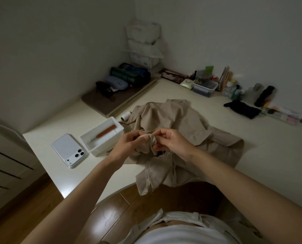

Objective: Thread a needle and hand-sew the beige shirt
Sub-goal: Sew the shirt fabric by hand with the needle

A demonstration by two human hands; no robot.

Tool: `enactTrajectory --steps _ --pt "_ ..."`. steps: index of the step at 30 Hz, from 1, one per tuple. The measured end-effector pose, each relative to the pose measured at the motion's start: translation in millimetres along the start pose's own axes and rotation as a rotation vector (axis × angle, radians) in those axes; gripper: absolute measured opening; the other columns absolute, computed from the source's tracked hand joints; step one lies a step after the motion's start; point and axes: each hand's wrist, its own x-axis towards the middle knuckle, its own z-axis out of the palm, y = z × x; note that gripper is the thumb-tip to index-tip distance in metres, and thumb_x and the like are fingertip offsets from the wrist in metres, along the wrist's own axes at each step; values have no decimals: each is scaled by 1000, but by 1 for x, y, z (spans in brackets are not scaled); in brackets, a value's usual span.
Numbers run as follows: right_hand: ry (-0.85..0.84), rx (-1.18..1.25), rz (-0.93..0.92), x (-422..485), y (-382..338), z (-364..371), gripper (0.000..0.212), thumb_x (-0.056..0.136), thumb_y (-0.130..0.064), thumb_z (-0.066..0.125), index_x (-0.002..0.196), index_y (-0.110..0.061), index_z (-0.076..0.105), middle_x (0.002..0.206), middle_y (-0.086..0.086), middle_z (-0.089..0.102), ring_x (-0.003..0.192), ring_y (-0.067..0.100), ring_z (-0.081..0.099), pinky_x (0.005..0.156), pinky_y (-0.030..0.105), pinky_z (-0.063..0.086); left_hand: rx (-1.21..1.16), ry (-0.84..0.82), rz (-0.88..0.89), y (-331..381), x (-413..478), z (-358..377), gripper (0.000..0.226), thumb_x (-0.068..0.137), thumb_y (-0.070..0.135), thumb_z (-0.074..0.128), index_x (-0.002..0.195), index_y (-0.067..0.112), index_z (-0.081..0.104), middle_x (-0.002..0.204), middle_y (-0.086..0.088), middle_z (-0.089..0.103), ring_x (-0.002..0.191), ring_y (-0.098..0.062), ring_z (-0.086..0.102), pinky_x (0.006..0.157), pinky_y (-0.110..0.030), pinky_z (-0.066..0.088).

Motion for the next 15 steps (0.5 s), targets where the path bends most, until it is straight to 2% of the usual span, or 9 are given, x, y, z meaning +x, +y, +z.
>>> enactTrajectory --steps 2,7,13,15 --pt "-16 -5 7 0 -1 1 17 96 -4 48 96 -14 62 75 0 65 67 5 65 70 20 56 -51 35 -14 1 1 -1 14 91 22 58 86 15 68 82 1 68 81 -9 62 73 -17 49" --pt "40 2 61 4 1 -3 9 95 -7 53 99 -6 61 79 4 65 67 6 66 65 18 54 -51 28 -13 5 0 1 16 92 24 56 88 12 67 74 5 67 71 -4 62 66 -13 49" --pt "110 -23 80 12 3 -1 16 97 -3 48 93 -9 62 76 5 65 67 7 64 67 16 55 -3 83 -13 1 2 4 16 94 22 54 90 12 66 82 -7 67 73 -10 62 68 -17 51" --pt "99 -63 53 13 2 3 13 96 -4 49 96 -7 62 77 4 66 69 5 65 67 15 54 71 120 0 0 4 8 16 96 20 53 93 8 64 79 -8 66 67 -7 62 64 -17 51"
